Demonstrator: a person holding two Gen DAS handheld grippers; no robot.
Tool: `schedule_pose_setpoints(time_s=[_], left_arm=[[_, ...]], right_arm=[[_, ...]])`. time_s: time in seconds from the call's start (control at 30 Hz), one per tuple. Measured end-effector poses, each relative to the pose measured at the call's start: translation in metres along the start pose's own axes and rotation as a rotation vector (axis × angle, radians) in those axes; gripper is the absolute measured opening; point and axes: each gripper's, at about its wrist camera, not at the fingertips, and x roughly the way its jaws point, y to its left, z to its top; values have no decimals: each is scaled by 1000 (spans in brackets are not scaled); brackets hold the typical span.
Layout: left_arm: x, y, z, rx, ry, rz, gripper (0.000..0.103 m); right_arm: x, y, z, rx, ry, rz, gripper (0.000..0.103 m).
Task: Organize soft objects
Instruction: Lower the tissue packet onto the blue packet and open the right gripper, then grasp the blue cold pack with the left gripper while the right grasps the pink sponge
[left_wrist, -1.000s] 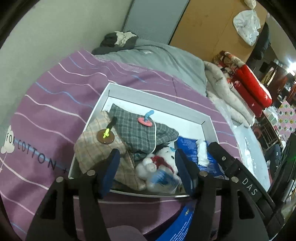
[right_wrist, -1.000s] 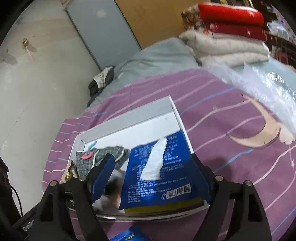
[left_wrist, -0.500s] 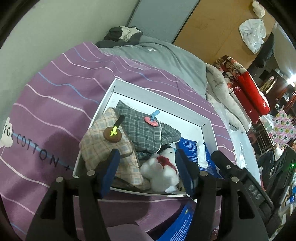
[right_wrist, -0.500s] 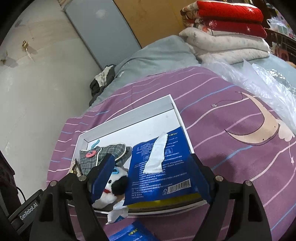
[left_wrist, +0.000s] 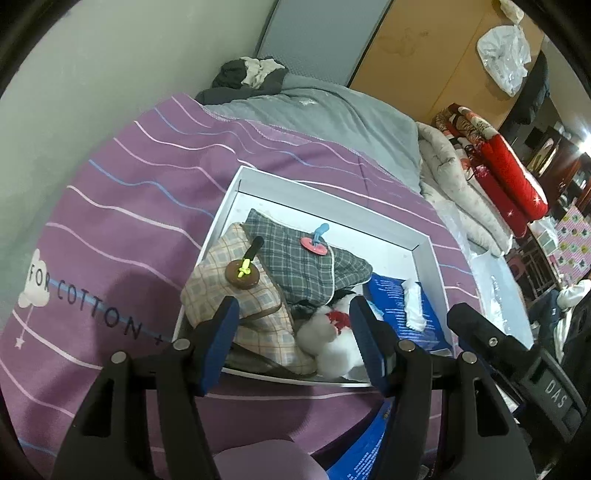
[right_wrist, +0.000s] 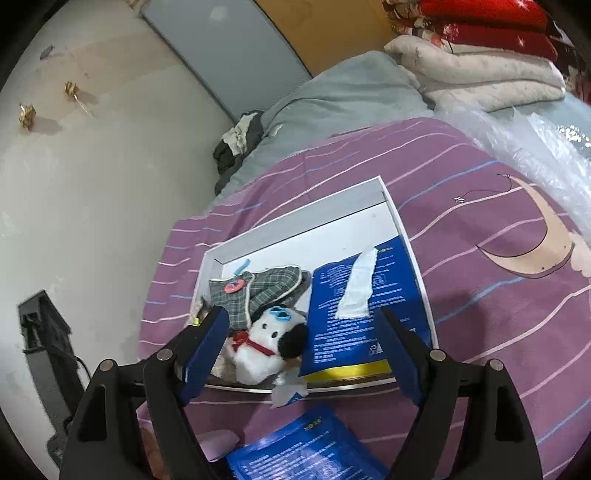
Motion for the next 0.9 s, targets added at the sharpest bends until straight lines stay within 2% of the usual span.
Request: schedule_pose_setpoints(time_s=[0.17, 0.27, 0.33, 0.47, 0.57, 0.6, 0.67, 0.8, 0.9], left_arm=[[-1, -4, 0, 32, 5, 32, 63], [-6, -3, 1, 39, -8, 77, 63], [-9, -2, 2, 42, -11, 89, 63], [-15, 0, 4, 62, 16, 95, 63], [-20, 0, 6, 87, 41, 120, 63], [-22, 0, 7, 89, 48, 128, 63], [-28, 4, 9, 90, 71, 143, 63], [-39, 9, 12, 93, 115, 155, 63], [-43, 10, 12, 83, 166, 160, 63]], right_arm=[[-3, 9, -3, -84, -43, -82, 81], [-8, 14, -2, -117, -86, -126, 81], [-13, 19, -1, -151, -122, -187, 81], [-22, 36, -4, -246, -180, -363, 81], [-40, 45, -10, -249, -250, -403, 81], [-46, 45, -11, -229, -271, -396, 81], [-57, 42, -7, -154, -269, -325, 81], [-56, 34, 2, -59, -123, -182, 82], [-53, 33, 1, -72, 5, -131, 82]])
